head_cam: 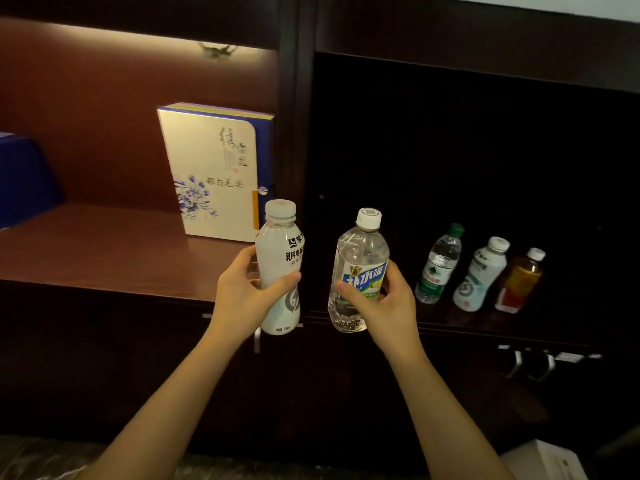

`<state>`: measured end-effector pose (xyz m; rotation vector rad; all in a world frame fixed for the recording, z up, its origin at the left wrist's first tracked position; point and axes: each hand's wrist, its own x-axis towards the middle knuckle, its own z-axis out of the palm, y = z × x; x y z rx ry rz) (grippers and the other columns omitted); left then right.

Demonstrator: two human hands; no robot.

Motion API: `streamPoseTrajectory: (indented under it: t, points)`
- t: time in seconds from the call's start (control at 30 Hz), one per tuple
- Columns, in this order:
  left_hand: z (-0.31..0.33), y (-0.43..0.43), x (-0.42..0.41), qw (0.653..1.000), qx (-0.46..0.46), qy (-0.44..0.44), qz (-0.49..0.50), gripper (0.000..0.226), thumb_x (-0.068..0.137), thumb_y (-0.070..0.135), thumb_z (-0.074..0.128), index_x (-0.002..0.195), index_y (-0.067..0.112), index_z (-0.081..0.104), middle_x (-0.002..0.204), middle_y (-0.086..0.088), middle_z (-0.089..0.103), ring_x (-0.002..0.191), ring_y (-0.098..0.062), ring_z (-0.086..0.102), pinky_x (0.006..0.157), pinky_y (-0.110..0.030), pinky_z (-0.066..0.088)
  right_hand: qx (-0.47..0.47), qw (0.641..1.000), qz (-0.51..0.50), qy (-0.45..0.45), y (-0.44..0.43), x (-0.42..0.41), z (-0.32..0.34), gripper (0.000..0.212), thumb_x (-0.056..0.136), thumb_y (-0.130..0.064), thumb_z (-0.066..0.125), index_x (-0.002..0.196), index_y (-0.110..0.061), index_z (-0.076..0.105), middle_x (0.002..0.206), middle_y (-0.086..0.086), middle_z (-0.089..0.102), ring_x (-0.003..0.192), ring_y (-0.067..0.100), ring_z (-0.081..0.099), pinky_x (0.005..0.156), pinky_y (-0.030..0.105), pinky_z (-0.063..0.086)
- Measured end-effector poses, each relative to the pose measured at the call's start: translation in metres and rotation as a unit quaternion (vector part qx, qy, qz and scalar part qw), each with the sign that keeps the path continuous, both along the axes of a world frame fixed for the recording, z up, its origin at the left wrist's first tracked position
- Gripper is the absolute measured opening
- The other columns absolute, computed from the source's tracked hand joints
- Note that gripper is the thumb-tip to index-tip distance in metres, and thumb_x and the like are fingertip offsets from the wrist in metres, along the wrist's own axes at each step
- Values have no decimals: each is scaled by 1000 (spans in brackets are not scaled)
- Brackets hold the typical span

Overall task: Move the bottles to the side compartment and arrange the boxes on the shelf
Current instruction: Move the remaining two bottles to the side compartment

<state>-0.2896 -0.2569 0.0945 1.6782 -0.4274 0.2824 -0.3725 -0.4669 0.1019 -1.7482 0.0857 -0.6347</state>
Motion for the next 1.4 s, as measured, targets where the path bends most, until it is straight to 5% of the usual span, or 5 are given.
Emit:
streamPoseTrajectory:
  t: [0.67,0.8,1.0,1.27,1.4]
  points:
    - [-69,-193,78,996,66,37,46,69,72,45,84,132,24,57,113,22,65,105,10,61,77,-9,52,36,997,-21,59,-180,89,-86,75,65,-47,88,131,-33,56,111,-21,70,100,-1,68,82,21,56]
    - [-88,-204,96,992,88,50,72,71,74,44,84,134,22,54,120,12,66,112,-3,62,84,-24,56,50,996,-16,68,-191,110,-103,77,65,-46,88,134,-34,55,113,-30,67,101,-7,66,79,13,55]
    - [-106,-213,114,987,101,78,99,72,75,44,82,137,23,52,127,8,65,118,-8,60,93,-32,54,51,995,-2,80,-197,132,-119,77,67,-43,88,135,-35,54,117,-18,69,104,-2,67,86,28,57]
    - [-111,-218,128,986,80,102,108,69,75,35,85,135,27,52,112,26,59,101,13,56,83,-13,49,39,996,11,80,-198,145,-132,77,67,-43,88,134,-43,50,122,-19,65,105,-7,64,81,11,52]
    - [-115,-216,132,986,76,108,100,75,75,38,84,139,27,48,119,22,58,111,4,56,84,-11,48,24,997,7,79,-199,147,-135,78,66,-48,87,132,-48,47,123,-21,63,106,-9,62,80,7,49]
